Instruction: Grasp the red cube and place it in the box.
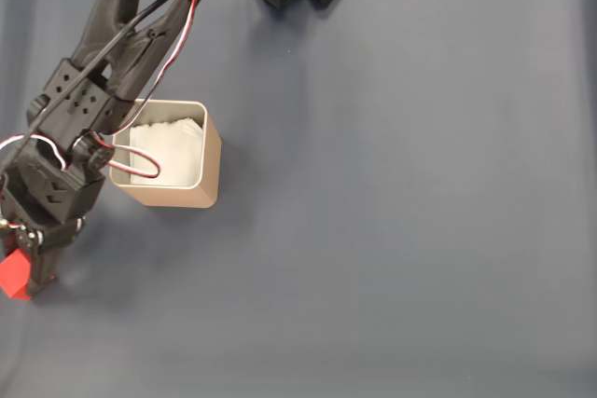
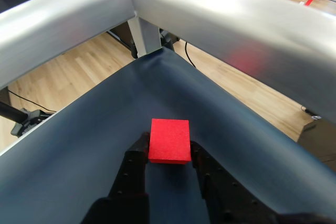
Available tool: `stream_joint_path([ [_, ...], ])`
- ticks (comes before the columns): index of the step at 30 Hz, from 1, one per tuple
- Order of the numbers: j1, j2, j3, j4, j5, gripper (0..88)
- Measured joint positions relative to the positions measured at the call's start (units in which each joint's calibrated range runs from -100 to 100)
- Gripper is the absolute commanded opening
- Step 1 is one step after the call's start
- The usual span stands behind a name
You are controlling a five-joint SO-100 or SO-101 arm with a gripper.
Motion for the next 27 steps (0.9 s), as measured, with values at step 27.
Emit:
stream_joint_path([
  [27,-2.71,-28.62,9.29,20.31,-0.88,3.0],
])
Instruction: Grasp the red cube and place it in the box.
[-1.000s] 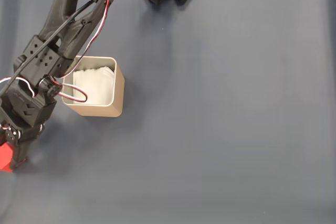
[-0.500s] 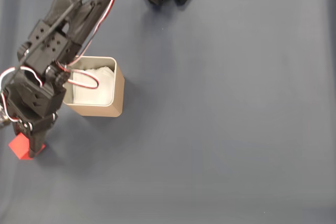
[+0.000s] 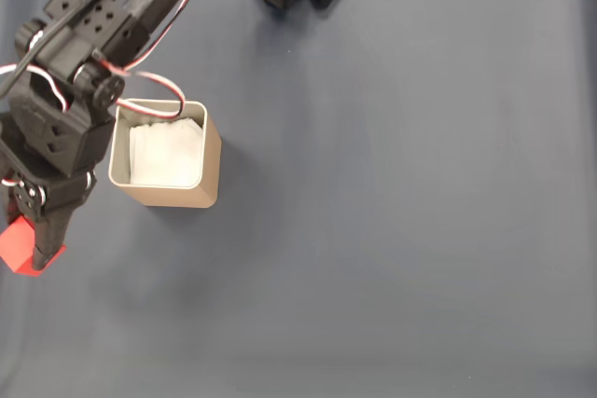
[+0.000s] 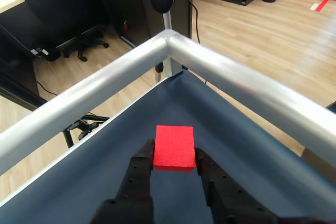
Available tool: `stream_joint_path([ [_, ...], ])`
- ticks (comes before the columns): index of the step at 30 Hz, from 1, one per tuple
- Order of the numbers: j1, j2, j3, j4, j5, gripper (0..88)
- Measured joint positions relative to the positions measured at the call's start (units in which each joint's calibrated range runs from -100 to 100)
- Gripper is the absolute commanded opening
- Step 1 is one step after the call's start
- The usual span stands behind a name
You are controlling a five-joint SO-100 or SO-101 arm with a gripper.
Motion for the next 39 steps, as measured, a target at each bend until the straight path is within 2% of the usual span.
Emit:
stream_joint_path([
  [15,-0.23,-13.82,7.01,4.39,0.00,3.4],
  [39,-0.38,-45.21,38.71,5.28,0.93,3.6],
])
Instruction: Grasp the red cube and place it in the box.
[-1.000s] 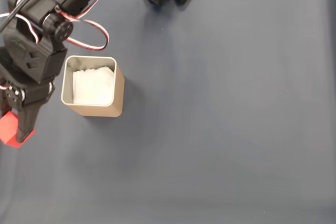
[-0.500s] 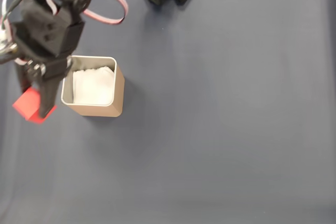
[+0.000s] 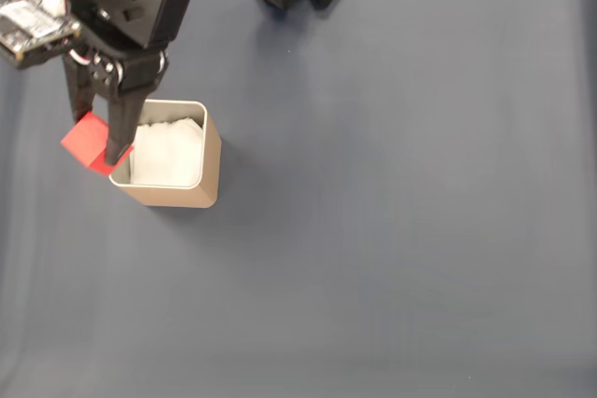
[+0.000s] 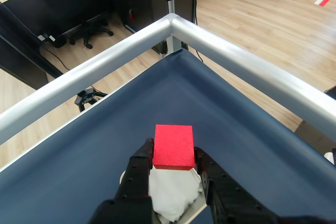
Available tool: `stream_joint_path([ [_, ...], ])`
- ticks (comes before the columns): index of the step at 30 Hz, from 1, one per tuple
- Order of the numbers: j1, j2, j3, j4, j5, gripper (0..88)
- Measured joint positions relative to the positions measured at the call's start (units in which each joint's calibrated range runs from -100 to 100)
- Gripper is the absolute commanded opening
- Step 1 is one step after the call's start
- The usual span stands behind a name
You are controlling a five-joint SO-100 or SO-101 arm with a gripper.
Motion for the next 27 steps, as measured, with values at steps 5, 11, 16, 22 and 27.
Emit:
stream_joint_path([
  [5,0.00,-5.62,4.64,0.73,0.10,3.5],
  [11,0.00,-12.13,11.29,0.73,0.20,3.4],
  [16,-0.15,-16.58,16.03,0.24,0.20,3.3],
  [22,-1.05,-20.69,20.95,-1.87,0.20,3.4],
  [27,-1.65,-23.63,23.95,-3.33,0.20,3.5],
])
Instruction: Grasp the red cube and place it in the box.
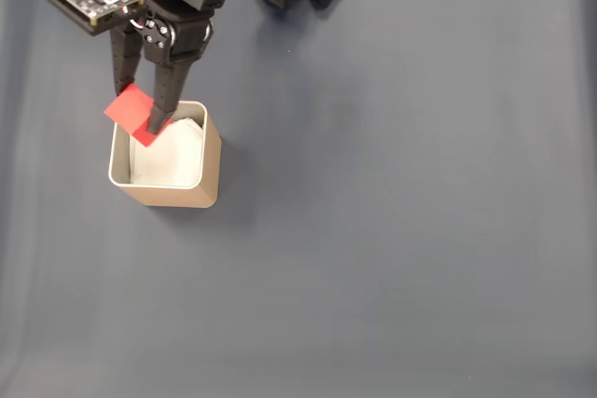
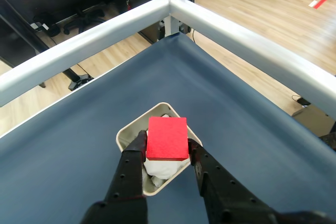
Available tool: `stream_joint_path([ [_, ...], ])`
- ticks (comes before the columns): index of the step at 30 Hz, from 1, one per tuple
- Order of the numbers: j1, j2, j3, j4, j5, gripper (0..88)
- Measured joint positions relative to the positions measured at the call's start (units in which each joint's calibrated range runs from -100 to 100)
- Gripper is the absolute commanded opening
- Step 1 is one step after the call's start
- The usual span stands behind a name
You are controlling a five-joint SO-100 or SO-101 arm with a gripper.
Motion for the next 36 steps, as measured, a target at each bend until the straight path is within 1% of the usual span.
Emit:
stream_joint_path([
  [3,-1.80,-1.16,0.09,-0.24,0.00,3.6],
  [13,-3.53,-1.96,1.18,-2.03,-0.93,3.6],
  [36,-2.25,-3.03,3.28,-5.77,-0.98,3.7],
])
